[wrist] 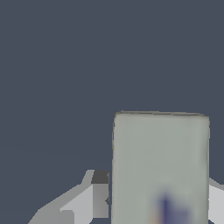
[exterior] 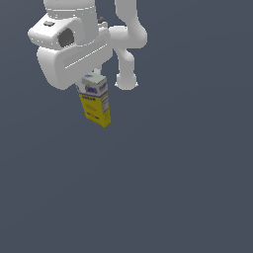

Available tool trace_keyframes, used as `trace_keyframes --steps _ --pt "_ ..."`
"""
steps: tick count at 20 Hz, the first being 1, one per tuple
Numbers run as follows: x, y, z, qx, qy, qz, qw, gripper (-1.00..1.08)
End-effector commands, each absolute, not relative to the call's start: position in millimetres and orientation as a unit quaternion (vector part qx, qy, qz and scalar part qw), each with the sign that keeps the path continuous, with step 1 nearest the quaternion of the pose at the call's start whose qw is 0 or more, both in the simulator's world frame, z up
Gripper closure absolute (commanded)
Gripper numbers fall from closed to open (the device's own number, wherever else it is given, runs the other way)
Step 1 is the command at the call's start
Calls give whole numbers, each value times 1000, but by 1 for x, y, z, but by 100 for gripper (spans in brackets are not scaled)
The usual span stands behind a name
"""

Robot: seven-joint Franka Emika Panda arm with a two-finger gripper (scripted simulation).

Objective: Pick up the object and move it to a goal position.

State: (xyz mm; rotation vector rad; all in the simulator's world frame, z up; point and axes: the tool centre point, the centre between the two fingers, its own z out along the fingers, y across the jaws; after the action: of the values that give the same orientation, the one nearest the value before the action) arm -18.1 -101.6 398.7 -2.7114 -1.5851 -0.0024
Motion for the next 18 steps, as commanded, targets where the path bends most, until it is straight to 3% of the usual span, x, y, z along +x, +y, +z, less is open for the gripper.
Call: trace_keyframes --steps 1,18 --pt "-15 -114 415 -863 -505 0 1 108" --pt "6 -173 493 -863 -505 0 0 108"
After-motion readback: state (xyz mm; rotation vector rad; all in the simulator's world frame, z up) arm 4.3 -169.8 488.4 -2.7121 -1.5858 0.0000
